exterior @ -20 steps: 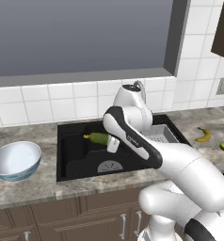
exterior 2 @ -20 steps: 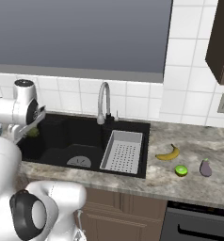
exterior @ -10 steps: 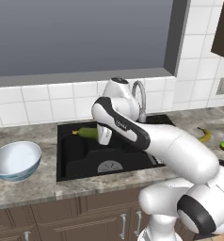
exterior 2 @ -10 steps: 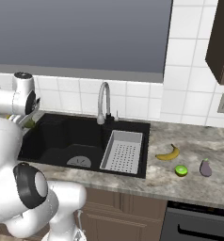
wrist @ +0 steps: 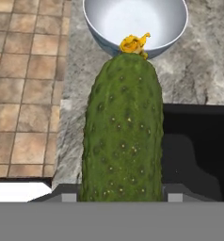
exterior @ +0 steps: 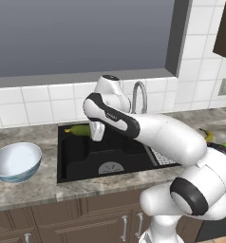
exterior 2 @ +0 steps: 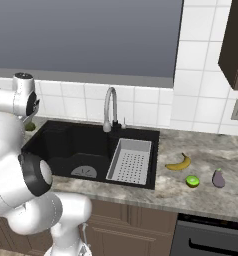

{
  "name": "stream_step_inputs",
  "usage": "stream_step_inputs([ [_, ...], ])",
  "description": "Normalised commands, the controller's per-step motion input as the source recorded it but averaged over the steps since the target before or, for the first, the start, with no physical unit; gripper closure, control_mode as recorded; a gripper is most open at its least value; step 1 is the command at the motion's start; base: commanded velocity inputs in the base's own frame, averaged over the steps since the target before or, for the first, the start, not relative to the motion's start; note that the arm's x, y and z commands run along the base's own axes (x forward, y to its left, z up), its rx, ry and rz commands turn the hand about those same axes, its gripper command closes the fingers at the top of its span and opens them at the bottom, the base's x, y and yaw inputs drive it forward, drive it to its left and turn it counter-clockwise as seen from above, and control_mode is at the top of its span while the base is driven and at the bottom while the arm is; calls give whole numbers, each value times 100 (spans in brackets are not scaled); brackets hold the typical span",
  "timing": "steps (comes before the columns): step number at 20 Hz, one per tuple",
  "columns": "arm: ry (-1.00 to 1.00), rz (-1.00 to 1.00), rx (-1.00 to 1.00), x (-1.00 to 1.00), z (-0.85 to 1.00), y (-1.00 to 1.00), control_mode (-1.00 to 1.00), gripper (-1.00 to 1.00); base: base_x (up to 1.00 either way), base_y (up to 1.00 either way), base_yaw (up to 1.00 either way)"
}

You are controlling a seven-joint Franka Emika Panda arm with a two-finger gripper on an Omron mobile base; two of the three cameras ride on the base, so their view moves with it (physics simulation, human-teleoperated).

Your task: There is a mixed pile of frozen fruits and vegetables on the counter. Locate all the frozen vegetables and place the items in a bowl on the counter. Take all the frozen fruits and defrost them in a running sink.

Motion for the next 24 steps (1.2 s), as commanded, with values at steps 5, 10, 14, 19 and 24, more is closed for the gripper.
stream_step_inputs([
  [5,0,4,0,33,0,21,-100,100,0,0,0],
  [10,2,1,0,32,0,19,-100,100,0,0,0],
  [14,3,0,0,30,-2,17,-100,100,0,0,0],
  [19,1,0,0,20,0,25,-100,100,0,0,0],
  [24,0,1,-1,7,0,34,-100,100,0,0,0],
])
